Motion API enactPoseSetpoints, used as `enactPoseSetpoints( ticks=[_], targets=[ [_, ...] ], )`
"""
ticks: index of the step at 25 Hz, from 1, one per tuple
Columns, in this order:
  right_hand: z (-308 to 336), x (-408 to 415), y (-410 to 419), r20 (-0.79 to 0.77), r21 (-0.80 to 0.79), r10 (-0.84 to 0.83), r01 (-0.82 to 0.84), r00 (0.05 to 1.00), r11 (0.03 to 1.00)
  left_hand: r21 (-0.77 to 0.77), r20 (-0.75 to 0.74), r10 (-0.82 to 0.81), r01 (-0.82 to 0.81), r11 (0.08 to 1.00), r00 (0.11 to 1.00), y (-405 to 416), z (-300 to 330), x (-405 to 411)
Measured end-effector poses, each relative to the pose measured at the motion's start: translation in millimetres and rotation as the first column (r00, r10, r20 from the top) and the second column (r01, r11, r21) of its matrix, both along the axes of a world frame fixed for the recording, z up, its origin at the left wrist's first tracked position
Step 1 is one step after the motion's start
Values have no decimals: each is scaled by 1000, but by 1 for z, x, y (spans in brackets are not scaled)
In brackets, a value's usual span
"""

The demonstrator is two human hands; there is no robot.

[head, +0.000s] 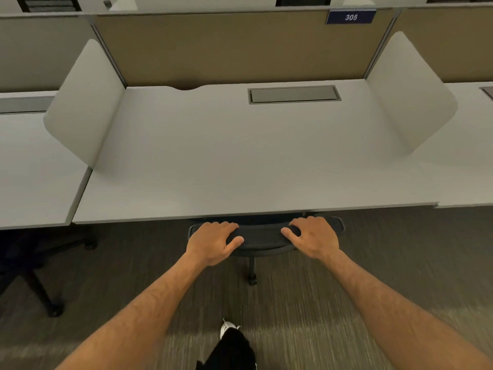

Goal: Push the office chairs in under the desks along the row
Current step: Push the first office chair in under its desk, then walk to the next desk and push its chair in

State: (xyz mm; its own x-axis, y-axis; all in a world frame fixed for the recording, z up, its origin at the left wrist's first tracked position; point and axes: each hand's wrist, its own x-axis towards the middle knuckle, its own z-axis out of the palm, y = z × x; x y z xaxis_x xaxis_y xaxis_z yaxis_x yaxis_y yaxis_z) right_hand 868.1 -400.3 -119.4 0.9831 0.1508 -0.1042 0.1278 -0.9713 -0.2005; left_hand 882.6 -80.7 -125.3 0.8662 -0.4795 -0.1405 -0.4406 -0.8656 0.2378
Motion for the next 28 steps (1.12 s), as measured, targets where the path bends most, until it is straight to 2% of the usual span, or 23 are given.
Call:
enactPoseSetpoints(
  ticks=[4, 8, 15, 17, 21, 24, 28],
  targets=[
    [9, 21, 10, -70, -25, -35, 33, 997, 999, -5, -50, -31, 30, 1000, 998, 8, 2, 22],
    [5, 23, 14, -52, -78, -54, 50, 997, 996, -4, -55, -49, 49, 999, 997, 12, -7, 25],
    [10, 24, 14, -124, -86, -26, 16, 992, 996, 4, -100, -39, 39, 999, 994, 10, -3, 25],
    [16, 23, 13, -164, -46, -7, 0, 986, 999, 12, -135, -40, 42, 999, 990, 7, 5, 24],
    [39, 24, 15, -219, 141, 49, -18, 974, 990, 2, -169, 29, -29, 1000, 985, 5, 33, 20],
    [62, 21, 27, -152, 232, 100, -63, 983, 971, -36, -88, 147, -150, 988, 985, 11, 62, 3],
    [105, 25, 63, -56, 295, 261, -234, 964, 927, -157, 25, 330, -322, 934, 944, 18, 112, -32]
  ],
)
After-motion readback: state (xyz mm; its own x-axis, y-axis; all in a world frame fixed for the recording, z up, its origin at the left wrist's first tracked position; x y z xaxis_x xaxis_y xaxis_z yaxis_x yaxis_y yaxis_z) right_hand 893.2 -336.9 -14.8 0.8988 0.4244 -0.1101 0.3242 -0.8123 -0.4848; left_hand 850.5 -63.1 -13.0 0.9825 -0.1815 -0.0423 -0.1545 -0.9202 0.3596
